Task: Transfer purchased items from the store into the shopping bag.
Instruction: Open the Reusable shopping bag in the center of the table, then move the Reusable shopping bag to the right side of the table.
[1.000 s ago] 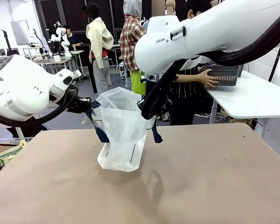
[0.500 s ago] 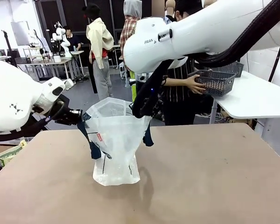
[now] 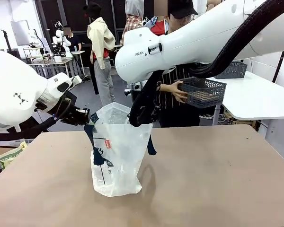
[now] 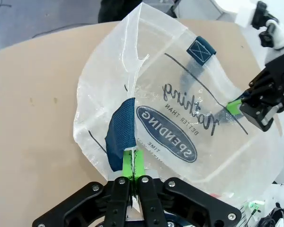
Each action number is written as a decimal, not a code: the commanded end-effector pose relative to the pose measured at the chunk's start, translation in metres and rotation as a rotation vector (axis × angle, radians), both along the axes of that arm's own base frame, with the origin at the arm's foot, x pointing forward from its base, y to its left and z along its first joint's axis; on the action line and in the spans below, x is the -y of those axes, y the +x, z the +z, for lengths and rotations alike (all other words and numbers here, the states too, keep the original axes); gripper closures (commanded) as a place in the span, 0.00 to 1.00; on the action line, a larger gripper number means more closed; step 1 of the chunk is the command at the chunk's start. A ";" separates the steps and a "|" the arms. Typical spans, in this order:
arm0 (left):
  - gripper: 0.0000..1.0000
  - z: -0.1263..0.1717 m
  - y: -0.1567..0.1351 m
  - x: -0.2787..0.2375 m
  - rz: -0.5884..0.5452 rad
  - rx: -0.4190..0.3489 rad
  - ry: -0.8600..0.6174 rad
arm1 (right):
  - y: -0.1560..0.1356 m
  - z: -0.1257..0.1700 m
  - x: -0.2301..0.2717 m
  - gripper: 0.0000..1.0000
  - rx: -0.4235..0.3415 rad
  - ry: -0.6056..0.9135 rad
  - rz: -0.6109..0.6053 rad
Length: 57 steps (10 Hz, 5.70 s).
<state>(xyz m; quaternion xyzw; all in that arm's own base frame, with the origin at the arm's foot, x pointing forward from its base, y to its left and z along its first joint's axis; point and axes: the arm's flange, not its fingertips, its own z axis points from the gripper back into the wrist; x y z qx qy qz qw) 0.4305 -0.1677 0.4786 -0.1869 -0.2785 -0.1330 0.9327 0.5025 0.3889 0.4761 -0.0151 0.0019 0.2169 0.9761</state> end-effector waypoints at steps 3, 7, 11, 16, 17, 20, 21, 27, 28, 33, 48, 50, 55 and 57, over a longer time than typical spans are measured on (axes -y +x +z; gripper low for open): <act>1.00 -0.014 0.028 0.002 -0.012 -0.051 0.016 | -0.015 0.013 0.000 1.00 0.097 0.018 -0.058; 1.00 -0.015 0.037 0.005 -0.027 -0.069 -0.001 | -0.006 0.000 0.001 1.00 0.058 0.000 -0.045; 1.00 -0.012 0.032 0.011 -0.001 -0.056 0.002 | -0.003 0.004 0.000 1.00 0.031 0.015 -0.048; 1.00 -0.012 0.032 0.011 -0.001 -0.056 0.002 | -0.003 0.004 0.000 1.00 0.031 0.015 -0.048; 1.00 -0.012 0.032 0.011 -0.001 -0.056 0.002 | -0.003 0.004 0.000 1.00 0.031 0.015 -0.048; 1.00 -0.012 0.032 0.011 -0.001 -0.056 0.002 | -0.003 0.004 0.000 1.00 0.031 0.015 -0.048; 1.00 -0.012 0.032 0.011 -0.001 -0.056 0.002 | -0.003 0.004 0.000 1.00 0.031 0.015 -0.048; 1.00 -0.012 0.032 0.011 -0.001 -0.056 0.002 | -0.003 0.004 0.000 1.00 0.031 0.015 -0.048; 1.00 -0.012 0.032 0.011 -0.001 -0.056 0.002 | -0.003 0.004 0.000 1.00 0.031 0.015 -0.048; 1.00 -0.012 0.032 0.011 -0.001 -0.056 0.002 | -0.003 0.004 0.000 1.00 0.031 0.015 -0.048; 1.00 -0.012 0.032 0.011 -0.001 -0.056 0.002 | -0.003 0.004 0.000 1.00 0.031 0.015 -0.048; 1.00 -0.012 0.032 0.011 -0.001 -0.056 0.002 | -0.003 0.004 0.000 1.00 0.031 0.015 -0.048; 1.00 -0.012 0.032 0.011 -0.001 -0.056 0.002 | -0.003 0.004 0.000 1.00 0.031 0.015 -0.048; 1.00 -0.012 0.032 0.011 -0.001 -0.056 0.002 | -0.003 0.004 0.000 1.00 0.031 0.015 -0.048</act>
